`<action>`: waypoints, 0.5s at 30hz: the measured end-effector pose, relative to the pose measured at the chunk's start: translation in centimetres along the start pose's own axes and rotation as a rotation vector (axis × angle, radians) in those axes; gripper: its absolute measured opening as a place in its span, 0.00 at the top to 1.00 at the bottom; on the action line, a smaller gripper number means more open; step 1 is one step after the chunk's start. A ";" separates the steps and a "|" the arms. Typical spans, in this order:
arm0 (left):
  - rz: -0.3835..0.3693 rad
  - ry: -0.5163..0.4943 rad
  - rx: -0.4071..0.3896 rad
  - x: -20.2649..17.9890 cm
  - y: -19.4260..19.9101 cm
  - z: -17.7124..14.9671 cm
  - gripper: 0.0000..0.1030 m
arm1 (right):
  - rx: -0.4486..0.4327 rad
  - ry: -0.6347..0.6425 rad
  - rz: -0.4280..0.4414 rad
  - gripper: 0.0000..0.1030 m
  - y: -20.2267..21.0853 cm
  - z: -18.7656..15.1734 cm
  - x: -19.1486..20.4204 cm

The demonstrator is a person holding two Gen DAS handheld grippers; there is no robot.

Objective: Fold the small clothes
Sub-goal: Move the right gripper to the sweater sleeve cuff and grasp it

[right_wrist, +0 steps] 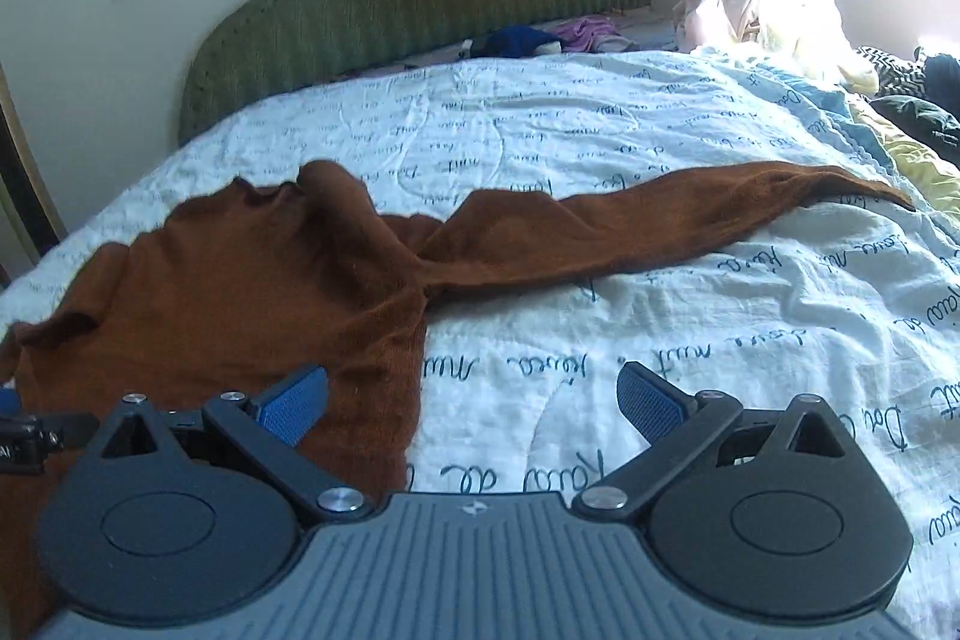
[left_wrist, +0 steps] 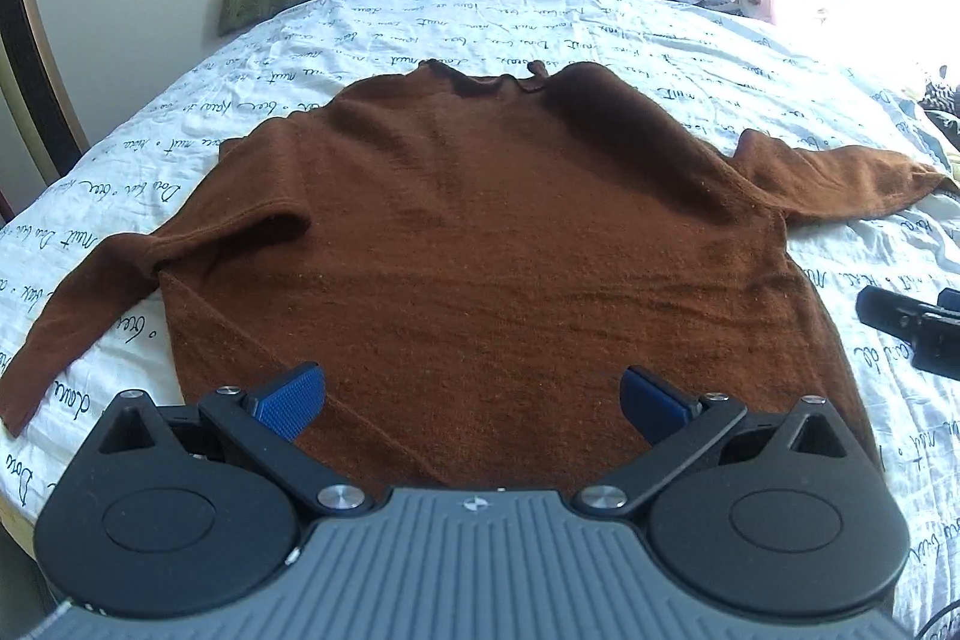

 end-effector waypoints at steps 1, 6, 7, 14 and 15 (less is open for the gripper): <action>0.003 0.000 -0.002 0.0 0.1 -0.1 0.00 | 0.003 0.001 -0.016 0.00 -0.1 -0.1 0.5; 0.001 0.014 -0.012 0.4 0.4 -0.3 0.00 | 0.047 0.066 -0.098 0.00 -1.5 -0.7 3.7; -0.002 0.018 -0.007 0.5 0.4 -0.4 0.00 | 0.060 0.070 -0.103 0.00 -1.8 -0.8 4.1; 0.001 0.007 -0.001 0.3 0.5 -0.9 0.00 | 0.077 0.109 -0.075 0.00 -2.1 -0.7 6.9; 0.002 0.007 -0.001 0.3 0.6 -0.9 0.00 | 0.076 0.117 -0.078 0.00 -2.1 -0.7 7.2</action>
Point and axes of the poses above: each gripper's, at about its wrist camera, not at the fingertips, and y roughly against the way its jaws point, x to its left, z to its top, the point moved 8 cm from there along -y, roughly the way its jaws point, and after that the axes turned 5 degrees about x, right-handed, at the moved point
